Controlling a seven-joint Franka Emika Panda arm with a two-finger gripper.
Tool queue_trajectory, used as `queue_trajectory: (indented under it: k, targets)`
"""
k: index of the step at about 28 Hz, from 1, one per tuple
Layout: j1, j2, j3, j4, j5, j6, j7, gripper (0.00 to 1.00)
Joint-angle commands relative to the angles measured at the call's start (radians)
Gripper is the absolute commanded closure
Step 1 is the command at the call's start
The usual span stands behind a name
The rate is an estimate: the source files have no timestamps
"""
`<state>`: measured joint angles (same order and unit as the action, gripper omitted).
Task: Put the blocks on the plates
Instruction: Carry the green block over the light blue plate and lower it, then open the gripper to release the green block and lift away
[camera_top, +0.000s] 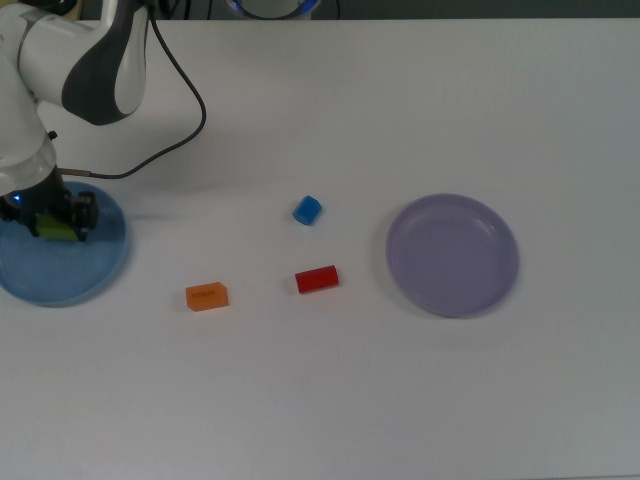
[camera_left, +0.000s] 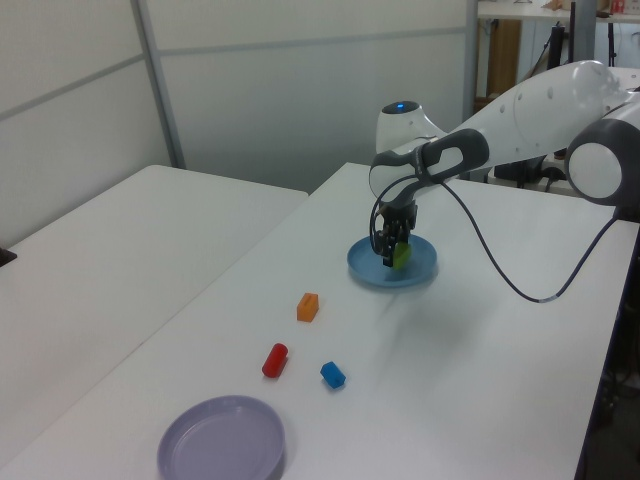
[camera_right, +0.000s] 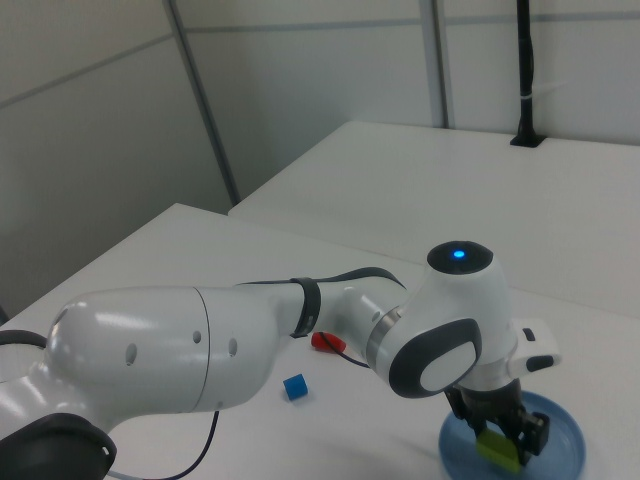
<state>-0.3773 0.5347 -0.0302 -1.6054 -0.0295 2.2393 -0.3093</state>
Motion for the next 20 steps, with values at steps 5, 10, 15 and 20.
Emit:
queue_trajectory:
  k: [5,10,15,20]
  targets:
    - [0.011,0.007,0.001,0.005,-0.015,0.013,0.004,0.0]
    - [0.014,0.004,0.003,0.007,-0.012,0.011,0.006,0.0]
    - [0.037,-0.005,0.007,0.013,0.003,0.011,0.01,0.0]
    - [0.083,-0.03,0.007,0.013,0.005,0.011,0.051,0.0]
